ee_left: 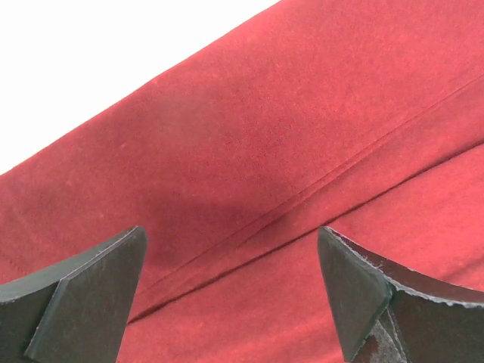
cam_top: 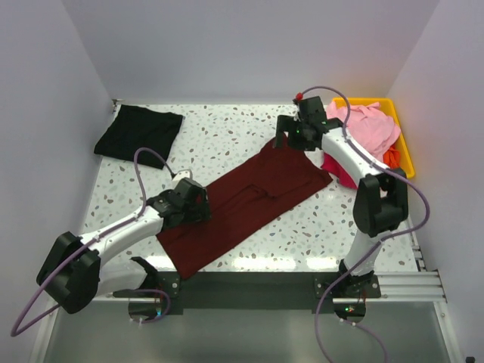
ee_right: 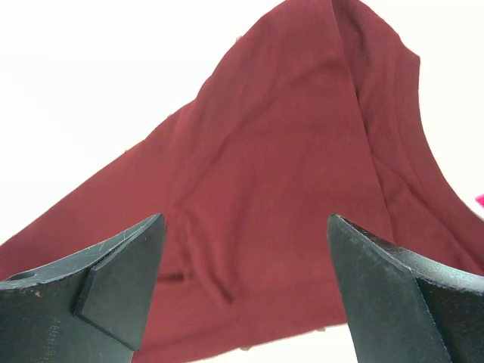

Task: Fold and stack the t-shirts
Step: Fold the tshirt

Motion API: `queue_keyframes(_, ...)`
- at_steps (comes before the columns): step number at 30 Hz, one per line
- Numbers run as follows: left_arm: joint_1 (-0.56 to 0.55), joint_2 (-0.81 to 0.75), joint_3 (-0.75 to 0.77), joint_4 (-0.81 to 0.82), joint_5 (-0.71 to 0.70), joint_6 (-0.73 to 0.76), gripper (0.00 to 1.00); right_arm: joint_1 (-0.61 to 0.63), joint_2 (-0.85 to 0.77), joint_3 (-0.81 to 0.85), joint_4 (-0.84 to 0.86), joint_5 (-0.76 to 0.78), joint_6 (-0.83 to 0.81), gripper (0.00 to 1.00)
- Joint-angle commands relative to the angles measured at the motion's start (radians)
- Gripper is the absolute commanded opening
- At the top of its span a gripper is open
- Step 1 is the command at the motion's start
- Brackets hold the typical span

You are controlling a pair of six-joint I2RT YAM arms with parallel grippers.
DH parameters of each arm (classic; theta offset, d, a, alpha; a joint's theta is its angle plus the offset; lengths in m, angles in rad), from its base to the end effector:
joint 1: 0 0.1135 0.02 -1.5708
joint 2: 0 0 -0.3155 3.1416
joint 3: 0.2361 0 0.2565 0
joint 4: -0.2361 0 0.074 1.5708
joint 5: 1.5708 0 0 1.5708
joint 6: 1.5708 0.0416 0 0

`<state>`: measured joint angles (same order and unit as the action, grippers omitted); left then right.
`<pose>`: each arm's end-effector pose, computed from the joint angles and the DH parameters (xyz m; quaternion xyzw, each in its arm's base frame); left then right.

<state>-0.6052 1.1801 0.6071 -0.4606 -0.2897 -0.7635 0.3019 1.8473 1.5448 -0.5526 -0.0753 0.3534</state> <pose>0.1714 -0.1041 0.2226 -0.1136 0.9480 -0.0582 0.2914 0.4171 0.1332 0.3128 0.0109 0.9360 0.1460 0.3200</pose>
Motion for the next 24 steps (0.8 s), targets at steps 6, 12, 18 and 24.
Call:
queue_keyframes(6,-0.008,0.030,0.010,0.102,0.035,0.086,1.00,0.003,-0.138,-0.268,0.032,-0.029,-0.010,0.91)
queue_keyframes(12,-0.008,0.024,-0.033,0.096,0.060,0.032,1.00,0.003,-0.089,-0.341,0.069,-0.041,0.001,0.91)
queue_keyframes(18,-0.008,0.012,-0.111,0.128,0.121,-0.014,1.00,0.003,-0.013,-0.331,0.088,-0.037,0.010,0.91)
queue_keyframes(24,-0.019,-0.020,-0.161,0.146,0.165,-0.043,1.00,0.002,0.110,-0.272,0.106,-0.029,0.022,0.91)
